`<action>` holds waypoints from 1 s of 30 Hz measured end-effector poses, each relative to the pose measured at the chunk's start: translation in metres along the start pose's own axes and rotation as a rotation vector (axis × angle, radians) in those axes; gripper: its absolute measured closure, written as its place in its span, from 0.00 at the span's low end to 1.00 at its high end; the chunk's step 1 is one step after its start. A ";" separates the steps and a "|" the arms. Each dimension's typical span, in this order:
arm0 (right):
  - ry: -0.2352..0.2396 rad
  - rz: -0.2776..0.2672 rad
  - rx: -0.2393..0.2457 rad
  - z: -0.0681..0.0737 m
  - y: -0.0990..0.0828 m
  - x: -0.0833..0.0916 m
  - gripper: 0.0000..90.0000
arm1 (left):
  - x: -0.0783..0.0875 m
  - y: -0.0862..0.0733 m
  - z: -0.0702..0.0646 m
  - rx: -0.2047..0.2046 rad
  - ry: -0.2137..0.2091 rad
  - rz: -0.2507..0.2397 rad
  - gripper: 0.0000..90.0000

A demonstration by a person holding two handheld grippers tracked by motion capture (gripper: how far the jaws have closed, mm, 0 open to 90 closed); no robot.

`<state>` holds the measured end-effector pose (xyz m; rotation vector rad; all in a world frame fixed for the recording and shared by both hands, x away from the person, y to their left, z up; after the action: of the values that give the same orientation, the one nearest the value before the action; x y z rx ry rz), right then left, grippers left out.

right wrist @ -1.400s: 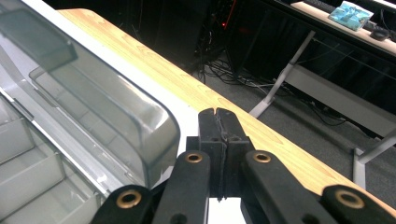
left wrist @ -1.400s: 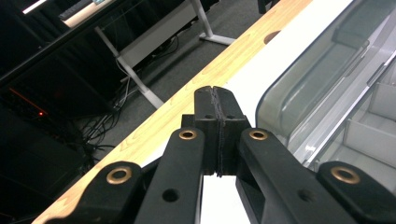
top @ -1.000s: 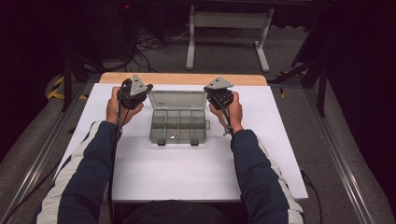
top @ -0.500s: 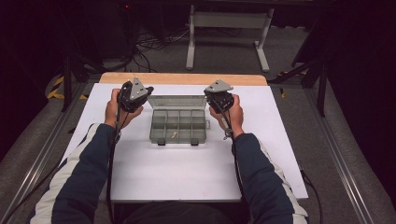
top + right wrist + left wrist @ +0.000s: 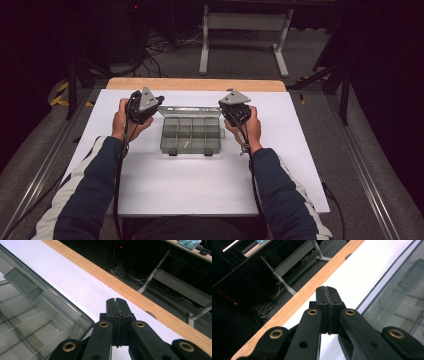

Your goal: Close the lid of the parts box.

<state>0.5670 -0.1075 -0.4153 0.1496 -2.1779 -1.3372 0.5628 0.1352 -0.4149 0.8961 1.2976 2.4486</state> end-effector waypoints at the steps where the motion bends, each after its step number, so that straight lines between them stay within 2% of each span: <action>1: -0.001 0.002 0.001 0.000 0.000 0.000 1.00 | 0.000 0.000 0.000 0.002 0.002 -0.002 1.00; 11: -0.018 0.026 -0.011 0.003 -0.003 0.002 1.00 | 0.002 -0.001 -0.002 0.021 0.010 -0.004 1.00; 21: -0.009 0.041 -0.029 0.007 -0.006 0.008 1.00 | 0.004 0.002 -0.010 -0.002 0.010 -0.009 1.00; 24: -0.014 0.041 -0.017 0.010 -0.006 0.010 1.00 | 0.003 0.003 -0.014 -0.009 0.007 -0.011 1.00; 30: -0.002 0.046 -0.025 0.011 -0.009 0.011 1.00 | 0.004 0.002 -0.016 -0.006 0.004 -0.010 1.00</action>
<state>0.5501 -0.1073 -0.4226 0.0883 -2.1527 -1.3387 0.5504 0.1252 -0.4189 0.8818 1.2923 2.4460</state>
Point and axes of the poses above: each handheld gripper's, and its own axes: x roughly backward along the jaws, y roughly out of its top, z roughly to its left, the point moved 8 cm from there along -x, roughly forward along the jaws, and after that the axes turned 1 degree about -y, right-handed, at the moved point
